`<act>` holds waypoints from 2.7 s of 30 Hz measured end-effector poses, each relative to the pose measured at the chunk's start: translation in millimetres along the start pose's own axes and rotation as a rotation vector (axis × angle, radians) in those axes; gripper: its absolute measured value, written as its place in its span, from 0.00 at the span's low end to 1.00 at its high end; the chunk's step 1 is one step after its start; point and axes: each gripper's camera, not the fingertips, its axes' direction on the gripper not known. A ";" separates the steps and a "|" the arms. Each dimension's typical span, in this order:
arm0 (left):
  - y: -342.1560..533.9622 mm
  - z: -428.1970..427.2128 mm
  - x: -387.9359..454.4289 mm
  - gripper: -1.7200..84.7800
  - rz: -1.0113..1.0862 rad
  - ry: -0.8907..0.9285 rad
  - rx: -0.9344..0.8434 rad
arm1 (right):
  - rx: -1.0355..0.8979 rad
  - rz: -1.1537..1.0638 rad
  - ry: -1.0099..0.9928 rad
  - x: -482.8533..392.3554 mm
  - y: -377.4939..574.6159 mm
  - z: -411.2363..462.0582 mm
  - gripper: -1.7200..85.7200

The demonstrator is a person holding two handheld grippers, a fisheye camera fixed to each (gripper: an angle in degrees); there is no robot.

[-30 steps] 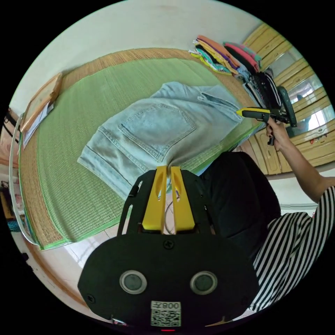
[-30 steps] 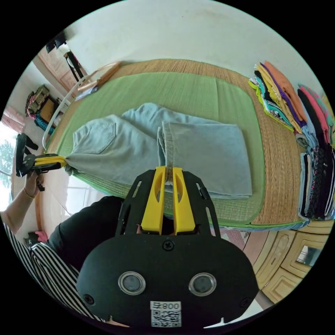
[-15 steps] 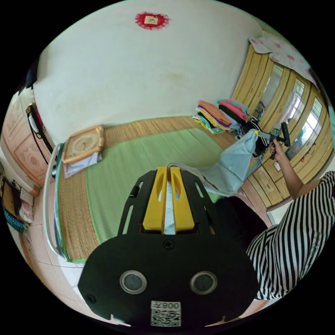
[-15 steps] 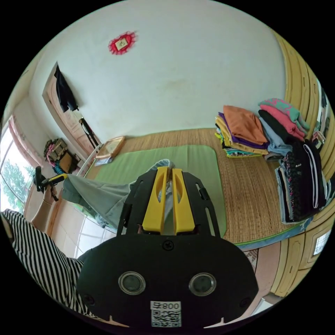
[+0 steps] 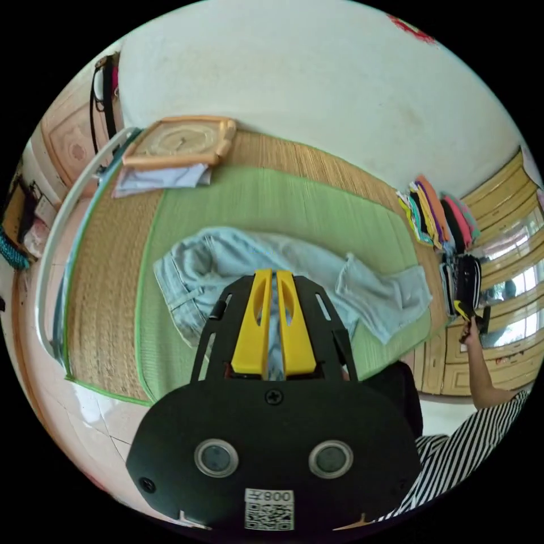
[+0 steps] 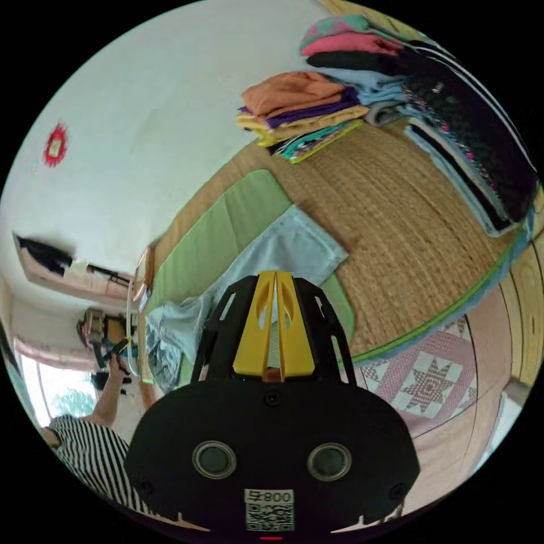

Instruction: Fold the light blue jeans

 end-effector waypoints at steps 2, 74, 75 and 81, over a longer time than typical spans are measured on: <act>23.7 25.0 -4.3 0.06 -0.015 0.041 -0.104 | -0.084 -0.171 -0.059 -73.6 19.9 53.7 0.07; 59.2 43.6 -121.7 0.05 -0.421 0.322 -0.156 | -0.589 -0.812 0.244 -386.2 188.7 307.1 0.10; 56.3 34.6 -126.5 0.05 -0.425 0.291 -0.140 | -0.598 -0.805 0.239 -387.6 191.3 307.9 0.10; 30.1 -16.7 -170.7 0.04 -0.590 0.094 -0.001 | -0.690 -0.746 0.009 -406.0 240.7 311.8 0.08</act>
